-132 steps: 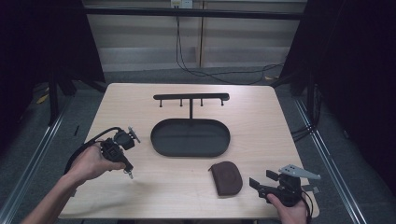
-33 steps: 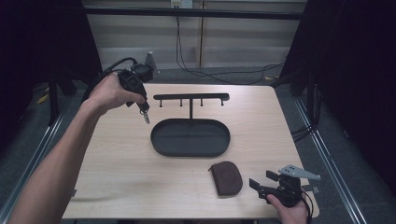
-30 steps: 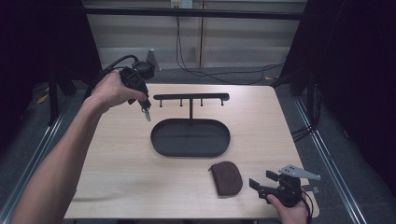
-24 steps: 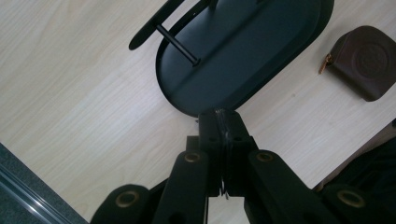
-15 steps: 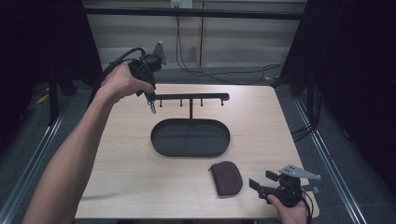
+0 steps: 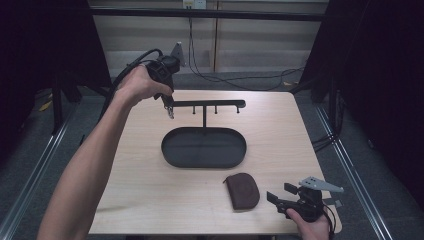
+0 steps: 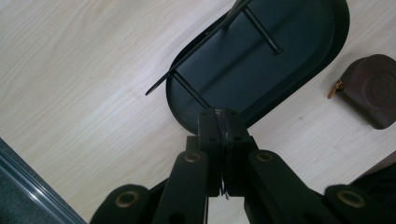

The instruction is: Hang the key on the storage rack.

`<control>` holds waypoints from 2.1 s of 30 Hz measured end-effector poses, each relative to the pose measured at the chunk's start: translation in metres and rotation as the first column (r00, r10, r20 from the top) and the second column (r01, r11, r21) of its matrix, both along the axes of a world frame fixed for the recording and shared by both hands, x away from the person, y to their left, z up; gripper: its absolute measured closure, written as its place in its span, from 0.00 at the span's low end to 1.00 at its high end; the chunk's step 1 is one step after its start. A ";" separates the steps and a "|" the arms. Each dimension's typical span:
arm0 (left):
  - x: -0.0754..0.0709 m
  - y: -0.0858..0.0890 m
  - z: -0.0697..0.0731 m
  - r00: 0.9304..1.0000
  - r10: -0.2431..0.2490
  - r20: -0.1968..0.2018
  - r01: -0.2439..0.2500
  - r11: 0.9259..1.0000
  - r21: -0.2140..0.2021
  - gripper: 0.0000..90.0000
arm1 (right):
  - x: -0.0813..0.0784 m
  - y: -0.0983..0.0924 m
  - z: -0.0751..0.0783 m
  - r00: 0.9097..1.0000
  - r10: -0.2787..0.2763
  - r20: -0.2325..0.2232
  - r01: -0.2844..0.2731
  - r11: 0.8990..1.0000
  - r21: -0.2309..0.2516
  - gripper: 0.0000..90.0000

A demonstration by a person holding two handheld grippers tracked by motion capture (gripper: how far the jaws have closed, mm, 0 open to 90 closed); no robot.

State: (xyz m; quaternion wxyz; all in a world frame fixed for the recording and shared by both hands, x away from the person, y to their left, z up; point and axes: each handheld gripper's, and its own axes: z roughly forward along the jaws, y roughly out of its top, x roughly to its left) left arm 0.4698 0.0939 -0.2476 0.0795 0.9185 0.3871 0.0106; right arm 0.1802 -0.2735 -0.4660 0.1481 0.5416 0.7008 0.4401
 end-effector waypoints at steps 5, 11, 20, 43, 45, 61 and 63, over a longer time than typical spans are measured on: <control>0.005 -0.002 -0.004 1.000 0.011 -0.009 -0.011 1.000 0.015 0.99 | 0.000 0.001 0.000 1.000 0.009 -0.001 -0.009 1.000 -0.002 0.21; 0.011 -0.004 -0.007 0.999 0.041 -0.007 -0.041 0.999 -0.006 0.99 | 0.000 0.001 0.000 1.000 0.018 -0.004 -0.018 1.000 -0.001 0.21; 0.017 0.000 -0.011 0.997 0.078 0.019 -0.078 0.997 0.010 0.99 | -0.001 0.001 0.000 1.000 0.020 -0.001 -0.020 1.000 -0.002 0.21; 0.017 0.016 -0.023 0.991 0.132 0.031 -0.133 0.990 0.055 0.89 | 0.001 0.003 0.000 1.000 0.022 -0.003 -0.022 1.000 -0.005 0.21; 0.017 0.020 -0.023 0.991 0.128 0.025 -0.129 0.991 0.038 0.86 | 0.002 0.004 0.000 1.000 0.021 -0.007 -0.022 1.000 -0.006 0.21; -0.006 0.057 -0.018 0.985 0.160 0.059 -0.158 0.987 -0.038 0.60 | 0.001 0.004 0.000 1.000 0.019 -0.008 -0.019 1.000 -0.015 0.21; -0.009 0.063 -0.018 0.986 0.158 0.058 -0.154 0.986 -0.058 0.54 | 0.001 0.004 0.000 1.000 0.020 -0.008 -0.021 1.000 -0.018 0.21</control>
